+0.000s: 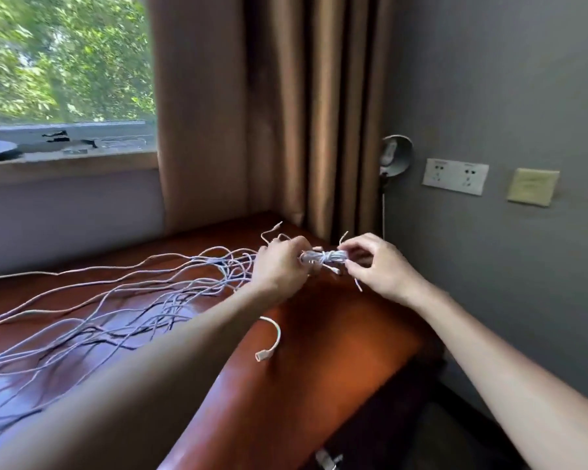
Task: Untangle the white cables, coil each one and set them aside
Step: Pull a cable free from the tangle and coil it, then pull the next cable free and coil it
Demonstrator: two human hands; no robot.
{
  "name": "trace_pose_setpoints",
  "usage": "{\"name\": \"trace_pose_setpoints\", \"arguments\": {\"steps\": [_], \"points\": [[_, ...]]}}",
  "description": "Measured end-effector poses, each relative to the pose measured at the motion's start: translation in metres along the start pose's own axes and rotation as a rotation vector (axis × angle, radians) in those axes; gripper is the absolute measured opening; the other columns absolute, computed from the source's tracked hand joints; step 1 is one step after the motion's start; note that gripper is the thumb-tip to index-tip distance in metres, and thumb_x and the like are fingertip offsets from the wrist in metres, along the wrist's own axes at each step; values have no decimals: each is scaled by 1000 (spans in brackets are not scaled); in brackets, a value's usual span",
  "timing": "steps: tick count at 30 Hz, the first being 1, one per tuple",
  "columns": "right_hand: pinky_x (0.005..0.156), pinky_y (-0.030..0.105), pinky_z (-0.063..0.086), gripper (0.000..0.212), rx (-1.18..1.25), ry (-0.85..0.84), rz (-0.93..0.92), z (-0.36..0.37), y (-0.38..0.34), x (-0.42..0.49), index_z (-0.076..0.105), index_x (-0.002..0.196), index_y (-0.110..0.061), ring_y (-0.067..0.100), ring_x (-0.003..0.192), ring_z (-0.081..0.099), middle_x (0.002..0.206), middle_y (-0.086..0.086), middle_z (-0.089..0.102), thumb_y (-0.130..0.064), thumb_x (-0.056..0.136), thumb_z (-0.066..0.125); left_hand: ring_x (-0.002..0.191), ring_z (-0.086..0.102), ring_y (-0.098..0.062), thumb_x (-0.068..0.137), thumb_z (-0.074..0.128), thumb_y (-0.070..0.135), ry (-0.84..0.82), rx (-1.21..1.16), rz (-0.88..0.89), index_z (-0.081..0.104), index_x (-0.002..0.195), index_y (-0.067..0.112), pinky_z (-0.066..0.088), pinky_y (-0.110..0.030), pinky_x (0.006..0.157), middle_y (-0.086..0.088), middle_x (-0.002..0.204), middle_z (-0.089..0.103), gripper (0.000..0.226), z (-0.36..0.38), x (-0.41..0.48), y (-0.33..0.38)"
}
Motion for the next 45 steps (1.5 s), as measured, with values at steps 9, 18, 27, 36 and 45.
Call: {"name": "trace_pose_setpoints", "arguments": {"steps": [9,18,27,36,45], "points": [[84,19,55,27,-20,103,134,-19,56,-6,63,90,-28,7,93,67,103,-6,61,-3,85,70,104,62,-21,88,69,40,-26,-81,102,64,99,30,35,-37,88,6,99,71,16,47,27,39],[81,19,55,16,-12,175,182,-15,87,0,63,91,-26,6,89,66,102,-4,63,-11,91,69,121,54,-22,96,58,37,-92,-90,170,51,134,25,31,-38,106,3,124,66,40,83,36,38],[84,26,57,9,-28,195,185,-4,86,9,63,96,-22,9,90,66,104,-2,63,-14,92,67,124,54,-22,95,55,30,-93,-35,145,48,136,22,31,-38,107,1,128,64,43,72,37,18],[86,25,55,9,-39,189,170,5,78,13,65,104,-17,7,94,64,109,-2,63,-18,95,66,118,50,-22,95,51,19,-39,95,79,63,116,24,30,-40,100,4,117,59,25,58,36,-9],[84,16,50,10,-54,91,152,19,68,27,64,105,-22,1,96,62,111,-5,65,-18,96,65,119,47,-25,96,56,20,-45,150,-41,67,104,23,29,-43,98,0,118,54,14,38,41,-45]]}}
Point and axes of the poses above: each hand's wrist, its own x-axis towards the middle knuckle, its own z-axis out of the palm, y = z × x, the point moved 3 cm from there along x, towards the middle knuckle
